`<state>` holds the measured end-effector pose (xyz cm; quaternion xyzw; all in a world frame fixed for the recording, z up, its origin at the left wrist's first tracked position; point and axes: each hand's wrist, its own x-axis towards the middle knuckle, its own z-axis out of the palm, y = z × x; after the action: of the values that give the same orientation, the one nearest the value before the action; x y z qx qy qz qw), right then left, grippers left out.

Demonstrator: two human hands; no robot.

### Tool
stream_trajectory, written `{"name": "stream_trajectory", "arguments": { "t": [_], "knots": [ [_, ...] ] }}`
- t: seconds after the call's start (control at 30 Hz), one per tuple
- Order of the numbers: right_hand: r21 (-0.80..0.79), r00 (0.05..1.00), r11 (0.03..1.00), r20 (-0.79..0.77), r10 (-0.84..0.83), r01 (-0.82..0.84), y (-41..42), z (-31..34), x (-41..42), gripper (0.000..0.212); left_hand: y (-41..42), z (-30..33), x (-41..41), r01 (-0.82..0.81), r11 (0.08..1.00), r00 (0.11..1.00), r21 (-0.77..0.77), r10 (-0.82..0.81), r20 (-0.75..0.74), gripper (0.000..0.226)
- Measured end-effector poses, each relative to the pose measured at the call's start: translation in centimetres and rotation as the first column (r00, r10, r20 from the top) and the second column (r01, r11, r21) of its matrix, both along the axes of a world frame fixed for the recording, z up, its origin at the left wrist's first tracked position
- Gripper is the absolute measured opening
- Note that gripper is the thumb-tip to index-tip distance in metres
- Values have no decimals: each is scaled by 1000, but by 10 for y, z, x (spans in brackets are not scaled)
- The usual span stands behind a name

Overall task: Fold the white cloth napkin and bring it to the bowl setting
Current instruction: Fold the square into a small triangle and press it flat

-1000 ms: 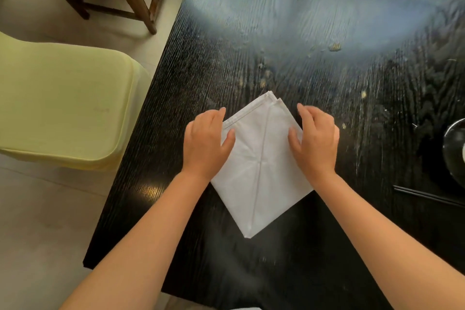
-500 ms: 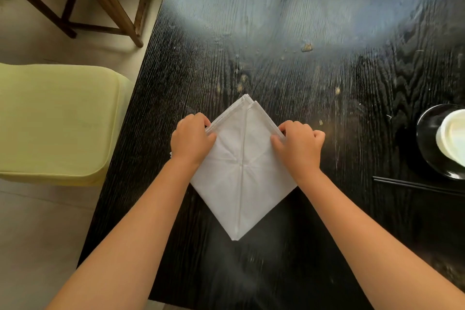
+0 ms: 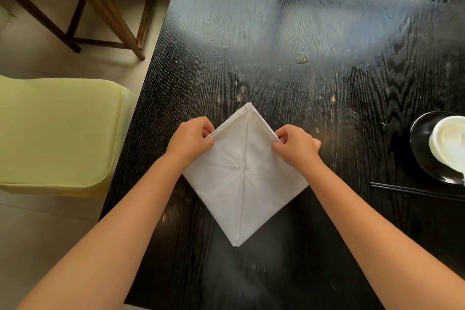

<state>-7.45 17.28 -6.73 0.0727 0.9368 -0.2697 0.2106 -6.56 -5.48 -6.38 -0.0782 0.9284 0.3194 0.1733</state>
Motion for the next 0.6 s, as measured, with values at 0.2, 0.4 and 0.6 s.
{"name": "stream_trajectory", "arguments": {
  "t": [0.2, 0.4, 0.6],
  "knots": [
    [-159, 962, 986, -258, -91, 51, 10, 72, -49, 1, 7, 64, -47, -3, 999, 951, 44, 16, -310, 5],
    [-310, 778, 947, -614, -133, -83, 26, 143, -62, 8, 10, 123, -67, 38, 992, 793, 124, 46, -607, 6],
    [20, 626, 975, -764, 157, -221, 52, 112, 8, 6, 10, 91, -7, 233, 970, 682, -61, -208, -701, 11]
  ]
}}
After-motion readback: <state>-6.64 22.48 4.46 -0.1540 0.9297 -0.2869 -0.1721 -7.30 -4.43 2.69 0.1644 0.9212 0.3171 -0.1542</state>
